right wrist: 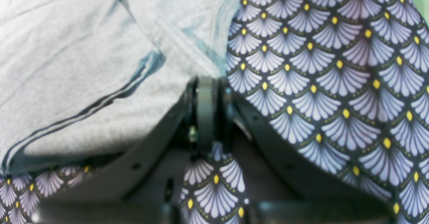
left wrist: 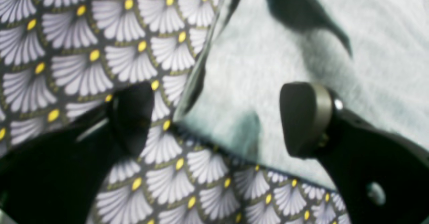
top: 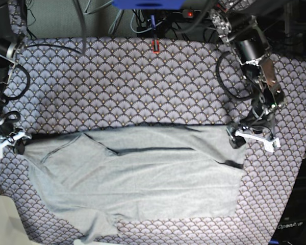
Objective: Fold the T-shirt properly
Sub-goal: 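Lower both grippers onto the folded edge of the shirt, then grasp the folded edge and drag it back toward the collar side, then release the shirt edge with both grippers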
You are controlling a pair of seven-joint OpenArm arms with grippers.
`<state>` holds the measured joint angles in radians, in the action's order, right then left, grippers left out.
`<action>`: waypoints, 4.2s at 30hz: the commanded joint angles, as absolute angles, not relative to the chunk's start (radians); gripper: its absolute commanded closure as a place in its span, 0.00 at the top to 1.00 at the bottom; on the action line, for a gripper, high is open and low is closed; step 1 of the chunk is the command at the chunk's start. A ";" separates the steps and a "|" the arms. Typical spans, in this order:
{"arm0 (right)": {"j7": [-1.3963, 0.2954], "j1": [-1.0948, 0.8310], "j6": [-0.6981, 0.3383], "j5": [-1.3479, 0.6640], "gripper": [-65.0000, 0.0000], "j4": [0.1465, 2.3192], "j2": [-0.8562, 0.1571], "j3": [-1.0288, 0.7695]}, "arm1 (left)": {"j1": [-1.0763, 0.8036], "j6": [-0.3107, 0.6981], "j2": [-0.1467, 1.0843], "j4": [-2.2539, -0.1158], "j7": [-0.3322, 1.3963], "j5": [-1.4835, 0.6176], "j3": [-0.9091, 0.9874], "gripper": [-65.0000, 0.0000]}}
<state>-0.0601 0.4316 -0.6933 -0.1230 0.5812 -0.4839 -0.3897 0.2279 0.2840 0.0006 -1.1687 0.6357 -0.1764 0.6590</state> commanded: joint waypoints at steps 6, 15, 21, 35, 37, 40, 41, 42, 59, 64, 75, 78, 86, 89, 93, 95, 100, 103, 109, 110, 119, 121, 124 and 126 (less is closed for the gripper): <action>-0.035 0.458 -0.698 -0.140 0.00 0.596 -0.509 -0.392 | 0.243 0.288 0.005 -1.178 0.624 -0.188 0.587 0.78; -0.035 0.458 -0.698 -0.140 0.00 0.596 -0.509 -0.392 | 0.239 0.286 0.005 -1.184 0.633 -0.191 0.587 0.11; -0.035 0.453 -0.698 -0.140 0.00 0.596 -0.512 -0.392 | 0.216 0.286 0.015 -1.213 0.633 -0.193 0.588 0.00; -0.036 0.394 -0.698 -0.142 0.00 0.630 -0.549 -0.397 | 0.147 0.295 0.050 -1.440 0.763 -0.193 0.631 0.00; -0.036 0.335 -0.698 -0.142 0.00 0.685 -0.545 -0.397 | 0.139 0.297 0.048 -1.471 0.791 -0.193 0.664 0.00; -0.036 0.254 -0.698 -0.142 0.00 0.786 -0.530 -0.398 | 0.125 0.297 0.050 -1.511 0.839 -0.194 0.690 0.00; -0.036 0.229 -0.698 -0.142 0.00 0.820 -0.522 -0.398 | 0.117 0.297 0.053 -1.520 0.846 -0.194 0.693 0.00; -0.038 0.200 -0.698 -0.142 0.00 0.855 -0.519 -0.398 | 0.110 0.298 0.054 -1.534 0.851 -0.194 0.696 0.00; -0.033 -0.188 -0.698 -0.140 0.00 1.155 -0.417 -0.699 | -0.151 0.317 0.047 -1.678 0.862 -0.214 0.694 0.00; -0.030 -0.257 -0.698 -0.140 0.00 1.187 -0.375 -0.782 | -0.240 0.406 0.053 -1.679 0.858 -0.294 0.696 0.00; -0.028 -0.325 -0.698 -0.140 0.00 1.187 -0.331 -0.820 | -0.300 0.410 0.058 -1.667 0.854 -0.291 0.696 0.00; -0.028 -0.325 -0.698 -0.140 0.00 1.187 -0.331 -0.822 | -0.295 0.410 0.058 -1.667 0.854 -0.291 0.696 0.00; -0.033 -0.321 -0.698 -0.140 0.00 1.185 -0.332 -0.823 | -0.260 0.409 0.058 -1.667 0.858 -0.291 0.696 0.00; -0.033 -0.323 -0.698 -0.140 0.11 1.185 -0.332 -0.825 | -0.260 0.410 0.058 -1.667 0.855 -0.292 0.696 0.00; -0.030 -0.323 -0.698 -0.142 0.29 1.185 -0.332 -0.826 | -0.266 0.410 0.054 -1.667 0.854 -0.295 0.700 0.22; -0.030 -0.325 -0.698 -0.143 0.36 1.185 -0.332 -0.826 | -0.266 0.410 0.045 -1.670 0.852 -0.298 0.750 0.41; -0.030 -0.323 -0.698 -0.142 0.42 1.185 -0.332 -0.880 | -0.260 0.412 0.005 -1.675 0.852 -0.298 0.834 0.63; -0.030 -0.317 -0.698 -0.142 0.42 1.187 -0.338 -0.906 | -0.252 0.412 -0.001 -1.678 0.854 -0.300 0.837 0.63; -0.036 -0.315 -0.698 -0.142 0.41 1.300 -0.302 -0.978 | -0.263 0.414 -0.001 -1.679 0.854 -0.300 0.837 0.63; -0.036 -0.315 -0.698 -0.142 0.41 1.339 -0.277 -0.978 | -0.263 0.414 -0.001 -1.679 0.854 -0.300 0.837 0.63; -0.036 -0.325 -0.698 -0.041 0.11 1.638 -0.071 -0.921 | -0.259 0.495 0.001 -1.679 0.857 -0.295 0.837 0.33; -0.030 -0.325 -0.698 0.035 0.12 1.661 -0.019 -0.911 | -0.260 0.493 -0.001 -1.679 0.854 -0.294 0.839 0.18; -0.019 -0.325 -0.698 0.151 0.12 1.675 0.013 -0.852 | -0.260 0.492 -0.001 -1.679 0.854 -0.294 0.839 0.00; 0.012 -0.334 -0.698 0.231 0.12 1.687 0.035 -0.800 | -0.260 0.492 0.002 -1.678 0.854 -0.292 0.839 0.00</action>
